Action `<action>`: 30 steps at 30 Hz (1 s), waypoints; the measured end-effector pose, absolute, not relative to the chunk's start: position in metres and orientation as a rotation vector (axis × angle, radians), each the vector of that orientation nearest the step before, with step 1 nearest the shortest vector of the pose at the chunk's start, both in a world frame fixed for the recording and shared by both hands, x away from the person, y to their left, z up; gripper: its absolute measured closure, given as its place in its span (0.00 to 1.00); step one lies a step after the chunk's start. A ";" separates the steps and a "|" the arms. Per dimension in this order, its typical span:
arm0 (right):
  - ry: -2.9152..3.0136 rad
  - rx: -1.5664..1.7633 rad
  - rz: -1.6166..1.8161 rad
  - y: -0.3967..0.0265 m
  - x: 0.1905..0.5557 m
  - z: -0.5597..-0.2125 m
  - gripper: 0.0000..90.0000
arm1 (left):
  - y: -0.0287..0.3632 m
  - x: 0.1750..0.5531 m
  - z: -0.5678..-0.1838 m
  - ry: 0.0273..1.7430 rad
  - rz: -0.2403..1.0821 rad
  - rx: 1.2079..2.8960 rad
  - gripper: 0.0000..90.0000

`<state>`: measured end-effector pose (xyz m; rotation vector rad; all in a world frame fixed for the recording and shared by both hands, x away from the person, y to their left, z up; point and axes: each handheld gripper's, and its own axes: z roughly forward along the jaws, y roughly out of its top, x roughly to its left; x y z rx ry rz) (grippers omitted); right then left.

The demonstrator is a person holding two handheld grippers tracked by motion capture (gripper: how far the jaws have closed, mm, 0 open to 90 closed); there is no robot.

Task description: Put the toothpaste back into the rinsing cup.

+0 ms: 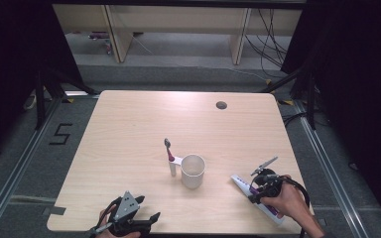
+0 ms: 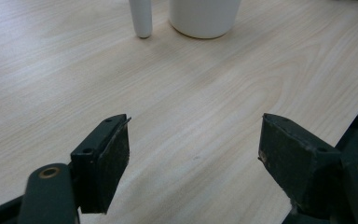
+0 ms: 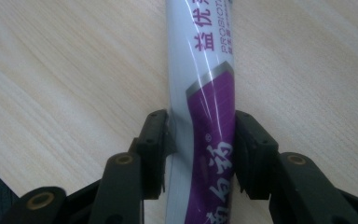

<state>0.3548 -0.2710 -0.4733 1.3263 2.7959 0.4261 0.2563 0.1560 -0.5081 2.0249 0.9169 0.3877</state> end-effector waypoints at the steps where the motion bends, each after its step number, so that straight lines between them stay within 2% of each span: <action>1: 2.807 1.292 0.407 -0.271 0.357 -0.474 0.67 | 0.157 0.256 -0.508 0.916 0.396 2.036 0.27; 4: 2.830 1.262 0.384 -0.269 0.359 -0.472 0.70 | 0.155 0.256 -0.508 0.927 0.381 2.006 0.27; 8: 2.864 1.224 0.398 -0.267 0.359 -0.465 0.79 | 0.157 0.257 -0.508 0.912 0.399 2.037 0.27; 13: 2.878 1.215 0.344 -0.264 0.359 -0.464 0.80 | 0.154 0.255 -0.509 0.924 0.379 1.998 0.27; 30: 2.980 1.053 0.151 -0.249 0.367 -0.473 0.84 | 0.156 0.257 -0.508 0.916 0.391 2.021 0.27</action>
